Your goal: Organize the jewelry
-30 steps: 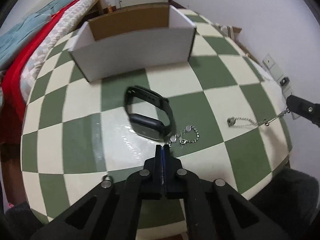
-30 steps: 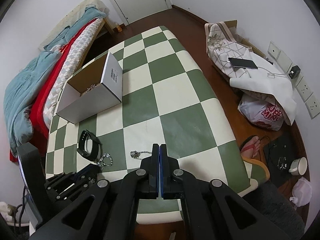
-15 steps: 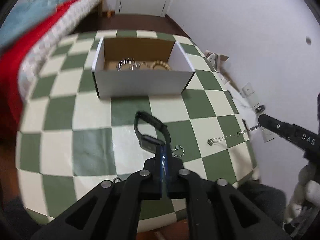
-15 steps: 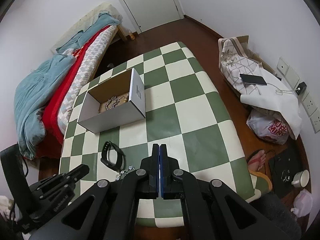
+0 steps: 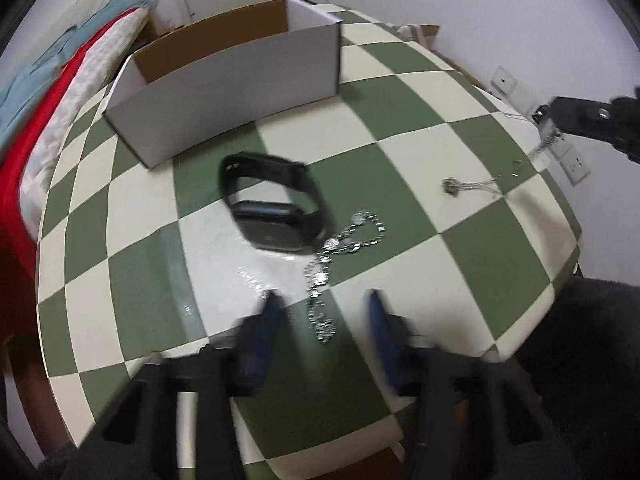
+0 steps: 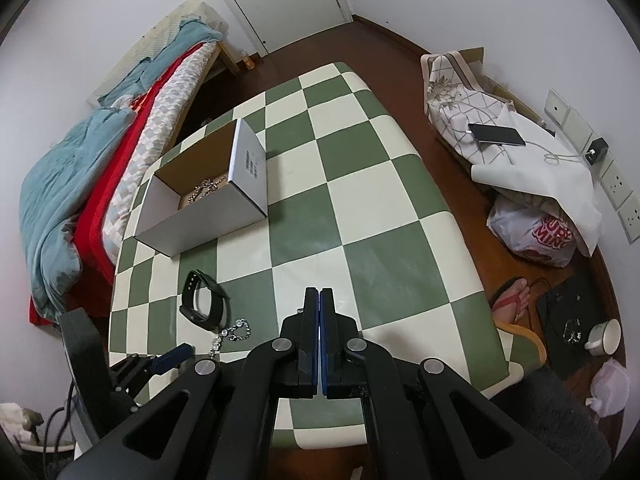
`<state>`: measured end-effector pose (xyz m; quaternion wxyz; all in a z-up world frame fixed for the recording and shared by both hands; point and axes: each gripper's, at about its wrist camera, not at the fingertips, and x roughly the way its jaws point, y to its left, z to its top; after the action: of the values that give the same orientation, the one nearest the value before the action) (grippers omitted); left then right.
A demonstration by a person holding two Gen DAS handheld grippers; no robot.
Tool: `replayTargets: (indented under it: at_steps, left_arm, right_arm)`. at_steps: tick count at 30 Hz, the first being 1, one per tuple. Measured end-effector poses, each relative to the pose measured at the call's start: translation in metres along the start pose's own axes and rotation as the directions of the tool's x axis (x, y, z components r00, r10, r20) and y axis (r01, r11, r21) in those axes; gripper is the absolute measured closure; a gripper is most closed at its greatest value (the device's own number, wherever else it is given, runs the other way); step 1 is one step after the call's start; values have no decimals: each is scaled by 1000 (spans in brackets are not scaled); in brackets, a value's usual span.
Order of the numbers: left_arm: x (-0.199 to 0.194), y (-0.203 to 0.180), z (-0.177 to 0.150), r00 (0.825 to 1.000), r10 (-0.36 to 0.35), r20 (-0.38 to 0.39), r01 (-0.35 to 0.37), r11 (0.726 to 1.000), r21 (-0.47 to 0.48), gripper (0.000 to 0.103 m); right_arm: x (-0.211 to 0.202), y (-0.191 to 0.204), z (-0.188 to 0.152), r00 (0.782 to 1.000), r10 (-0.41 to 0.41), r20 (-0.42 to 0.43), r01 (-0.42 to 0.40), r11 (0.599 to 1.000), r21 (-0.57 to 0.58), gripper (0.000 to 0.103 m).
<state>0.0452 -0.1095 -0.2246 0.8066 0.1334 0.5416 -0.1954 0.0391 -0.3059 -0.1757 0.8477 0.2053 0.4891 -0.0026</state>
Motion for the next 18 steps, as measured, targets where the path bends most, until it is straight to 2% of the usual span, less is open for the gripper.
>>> replayTargets:
  at_steps: [1, 5, 9, 14, 18]
  left_arm:
    - [0, -2, 1, 1000, 2, -6, -2, 1000, 8, 100]
    - [-1, -6, 2, 1000, 22, -12, -23, 1000, -15, 101]
    - [-10, 10, 0, 999, 42, 16, -40, 996, -81, 101]
    - [-45, 31, 3, 996, 36, 81, -22, 987, -160, 101]
    - [-73, 44, 13, 991, 46, 128, -23, 984, -176, 101]
  right_arm:
    - [1, -1, 0, 1000, -2, 0, 2, 1000, 3, 103]
    - [5, -1, -1, 1000, -2, -3, 2, 1000, 7, 103]
    - [6, 3, -2, 1000, 1, -2, -1, 1000, 5, 103]
    - [-2, 7, -2, 1000, 1, 17, 0, 1000, -15, 103]
    - [-8, 11, 2, 999, 16, 32, -16, 1000, -16, 103]
